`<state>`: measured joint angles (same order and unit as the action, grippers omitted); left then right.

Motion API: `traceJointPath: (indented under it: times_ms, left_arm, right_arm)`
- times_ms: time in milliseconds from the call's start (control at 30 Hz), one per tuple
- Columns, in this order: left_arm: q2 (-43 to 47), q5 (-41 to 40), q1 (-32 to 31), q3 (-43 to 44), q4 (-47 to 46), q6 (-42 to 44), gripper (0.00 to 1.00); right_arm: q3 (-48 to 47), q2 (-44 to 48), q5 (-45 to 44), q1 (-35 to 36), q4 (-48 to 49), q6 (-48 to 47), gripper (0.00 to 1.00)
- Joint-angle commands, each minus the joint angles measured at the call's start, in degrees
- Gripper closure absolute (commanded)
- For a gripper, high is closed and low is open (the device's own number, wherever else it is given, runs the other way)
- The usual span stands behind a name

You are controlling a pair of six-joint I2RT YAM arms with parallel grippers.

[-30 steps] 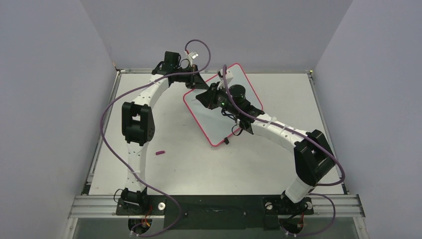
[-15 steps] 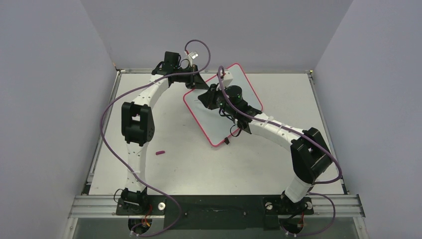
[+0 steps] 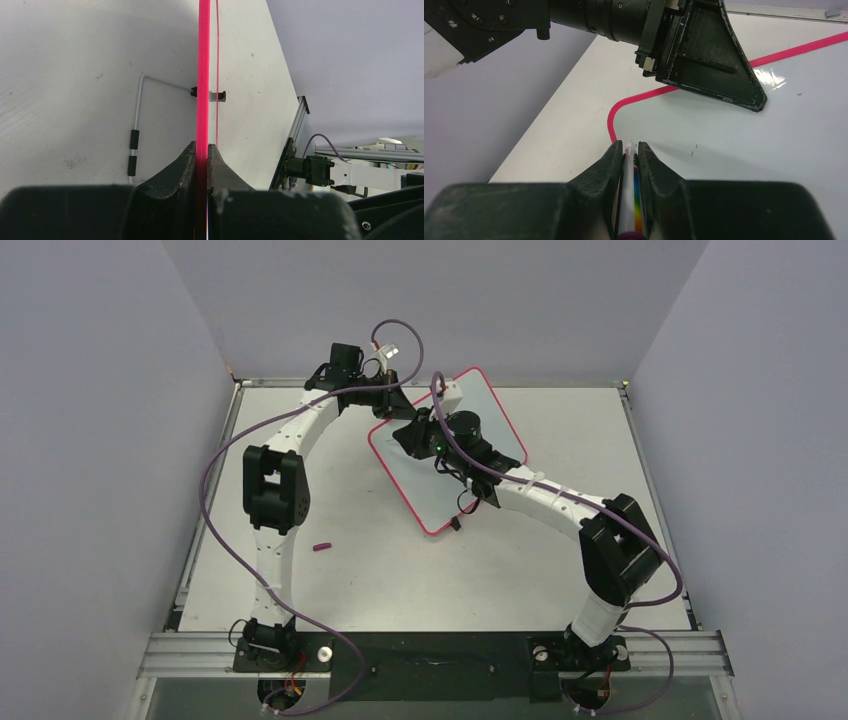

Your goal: Write a sentence on the whiteboard

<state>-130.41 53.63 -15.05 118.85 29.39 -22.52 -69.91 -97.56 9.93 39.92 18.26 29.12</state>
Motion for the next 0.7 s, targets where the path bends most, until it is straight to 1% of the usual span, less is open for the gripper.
traceJointPath:
  times_ms: [0,267,667]
  left_arm:
    - [3.94,-0.47,-0.74,0.36,0.68,1.81,1.0]
    - [4.39,-0.57,-0.87,0.35,0.67,1.69,1.0]
    - [4.69,-0.77,-0.99,0.22,0.51,1.61,1.0]
  right_arm:
    - [-3.07,-0.71,-1.39,0.61,1.26,-0.89,1.0]
    - [-5.03,-2.33,-1.44,0.82,0.37,-1.03,1.0]
    - [-4.57,-4.33,-2.68,1.16,0.35,-0.74,1.0]
